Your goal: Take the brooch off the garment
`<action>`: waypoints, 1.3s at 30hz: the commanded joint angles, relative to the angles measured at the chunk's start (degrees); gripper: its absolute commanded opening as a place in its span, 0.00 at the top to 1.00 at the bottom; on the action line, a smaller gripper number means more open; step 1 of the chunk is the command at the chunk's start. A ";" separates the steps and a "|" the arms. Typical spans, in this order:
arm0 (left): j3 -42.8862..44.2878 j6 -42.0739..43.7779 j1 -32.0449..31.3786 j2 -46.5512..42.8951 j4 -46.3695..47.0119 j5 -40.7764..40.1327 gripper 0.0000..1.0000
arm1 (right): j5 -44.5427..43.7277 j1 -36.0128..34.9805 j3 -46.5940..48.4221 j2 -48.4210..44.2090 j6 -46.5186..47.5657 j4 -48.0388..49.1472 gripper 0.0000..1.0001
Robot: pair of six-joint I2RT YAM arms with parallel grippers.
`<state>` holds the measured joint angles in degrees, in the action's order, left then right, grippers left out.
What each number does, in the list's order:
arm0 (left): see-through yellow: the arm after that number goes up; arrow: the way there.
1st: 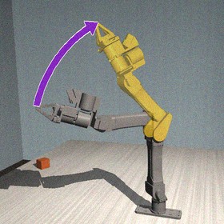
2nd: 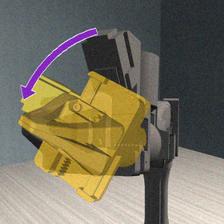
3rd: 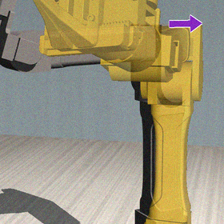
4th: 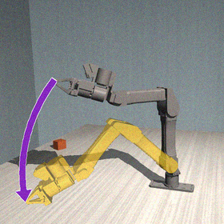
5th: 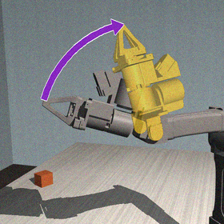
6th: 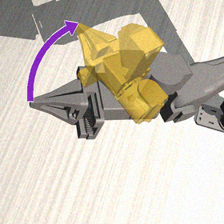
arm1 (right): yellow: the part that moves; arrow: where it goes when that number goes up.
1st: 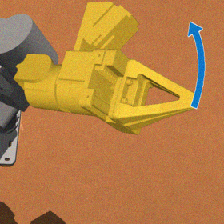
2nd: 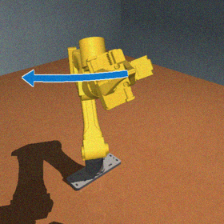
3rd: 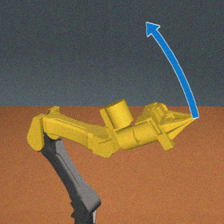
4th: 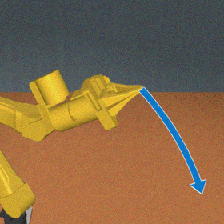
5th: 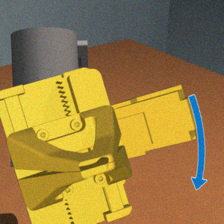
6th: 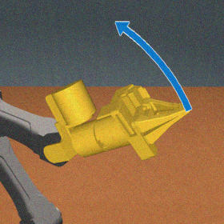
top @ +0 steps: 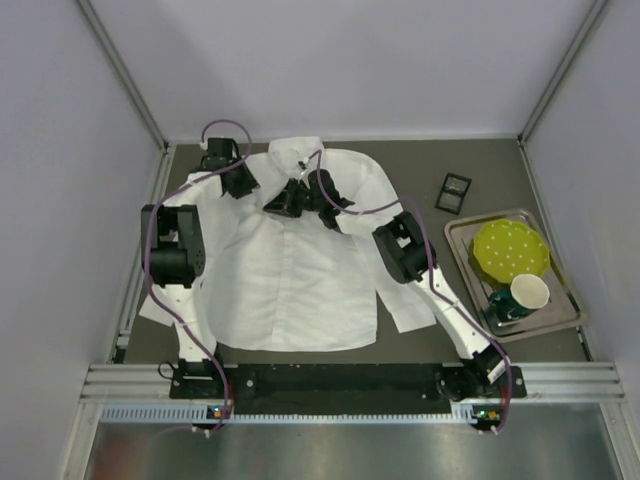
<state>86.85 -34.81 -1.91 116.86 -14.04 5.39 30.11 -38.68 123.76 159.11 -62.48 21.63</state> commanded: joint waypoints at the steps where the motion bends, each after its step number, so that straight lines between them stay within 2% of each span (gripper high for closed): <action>1: 7.52 5.10 0.15 3.71 -11.86 2.87 0.62 | 0.30 0.00 1.66 1.82 1.22 -0.36 0.94; 4: 12.18 7.12 0.07 6.44 -15.92 4.98 0.65 | 0.21 0.09 1.66 1.82 1.22 -0.36 0.94; 8: 14.22 9.23 -0.02 8.38 -19.77 4.90 0.66 | 0.22 0.09 1.66 1.82 1.31 -0.53 0.94; 10: 15.54 9.93 -0.02 8.91 -21.20 2.71 0.68 | 0.30 0.09 1.66 1.82 1.31 -0.62 0.94; 13: 14.84 11.51 -0.11 8.21 -21.82 -0.54 0.65 | 0.74 0.00 1.57 1.65 1.66 -0.71 0.94; 15: 15.71 12.13 -0.11 8.91 -22.25 1.54 0.66 | 0.57 0.09 1.13 1.47 1.57 -0.45 0.94; 19: 17.39 12.31 -0.20 10.58 -23.75 4.27 0.73 | 0.39 0.00 1.57 1.56 2.10 -1.06 0.94; 22: 17.74 12.92 -0.28 10.49 -23.66 6.56 0.73 | 0.48 0.09 1.91 1.73 2.10 -1.06 0.94; 25: 17.83 12.84 -0.20 10.41 -24.37 5.42 0.78 | 0.39 0.09 1.40 1.47 2.01 -1.15 0.94; 29: 20.20 13.01 -0.20 10.59 -26.65 5.60 0.77 | 0.65 0.09 2.36 2.00 1.92 -1.23 0.93; 32: 18.01 13.45 -0.28 8.92 -25.51 4.89 0.68 | 0.22 0.00 1.83 1.64 2.10 -0.89 0.93; 35: 17.39 13.63 -0.20 8.65 -26.03 5.25 0.64 | 0.39 0.09 1.92 1.73 2.10 -0.89 0.93; 39: 16.16 13.36 -0.20 8.91 -25.42 6.03 0.67 | 0.39 0.09 1.92 1.73 2.10 -0.89 0.93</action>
<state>104.16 -22.11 -2.04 127.63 -39.24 10.28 30.30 -38.68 123.85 159.11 -61.54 21.45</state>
